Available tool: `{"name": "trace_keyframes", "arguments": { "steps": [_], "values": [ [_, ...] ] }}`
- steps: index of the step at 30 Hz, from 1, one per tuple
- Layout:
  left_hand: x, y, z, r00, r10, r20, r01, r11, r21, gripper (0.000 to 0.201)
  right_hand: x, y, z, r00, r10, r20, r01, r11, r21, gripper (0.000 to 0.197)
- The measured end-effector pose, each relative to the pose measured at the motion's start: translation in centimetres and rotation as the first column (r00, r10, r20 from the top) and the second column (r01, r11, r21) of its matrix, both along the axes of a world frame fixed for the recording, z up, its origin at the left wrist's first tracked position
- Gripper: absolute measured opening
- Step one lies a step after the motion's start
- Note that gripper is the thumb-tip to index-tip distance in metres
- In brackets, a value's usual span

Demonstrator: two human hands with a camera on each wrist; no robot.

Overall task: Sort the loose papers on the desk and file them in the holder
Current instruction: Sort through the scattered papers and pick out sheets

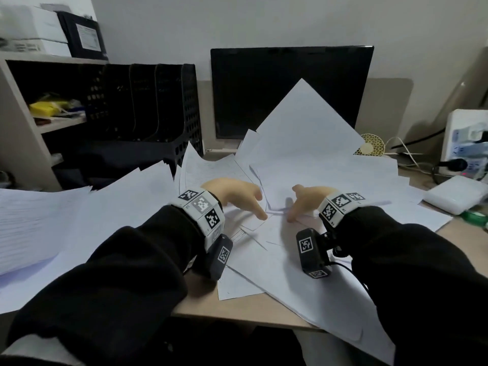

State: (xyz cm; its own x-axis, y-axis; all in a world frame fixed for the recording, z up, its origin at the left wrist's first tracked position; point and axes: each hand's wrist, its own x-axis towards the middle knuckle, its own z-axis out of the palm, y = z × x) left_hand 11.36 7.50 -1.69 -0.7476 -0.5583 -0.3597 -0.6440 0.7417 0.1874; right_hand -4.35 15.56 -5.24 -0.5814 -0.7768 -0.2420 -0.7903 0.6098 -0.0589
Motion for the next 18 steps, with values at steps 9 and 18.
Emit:
{"name": "trace_keyframes", "arguments": {
  "steps": [9,18],
  "values": [
    [-1.1,-2.6,1.2,0.903,0.191,-0.384,-0.127,0.974,0.187,0.045,-2.7,-0.5,1.9,1.000,0.009,-0.011,-0.014,0.854,-0.520,0.033],
    [-3.5,-4.4,3.7,0.377,0.590,-0.714,-0.112,0.794,0.598,0.049,-2.0,-1.4,6.2,0.802,0.424,0.419,0.261,0.382,-0.886,0.015]
  ]
}}
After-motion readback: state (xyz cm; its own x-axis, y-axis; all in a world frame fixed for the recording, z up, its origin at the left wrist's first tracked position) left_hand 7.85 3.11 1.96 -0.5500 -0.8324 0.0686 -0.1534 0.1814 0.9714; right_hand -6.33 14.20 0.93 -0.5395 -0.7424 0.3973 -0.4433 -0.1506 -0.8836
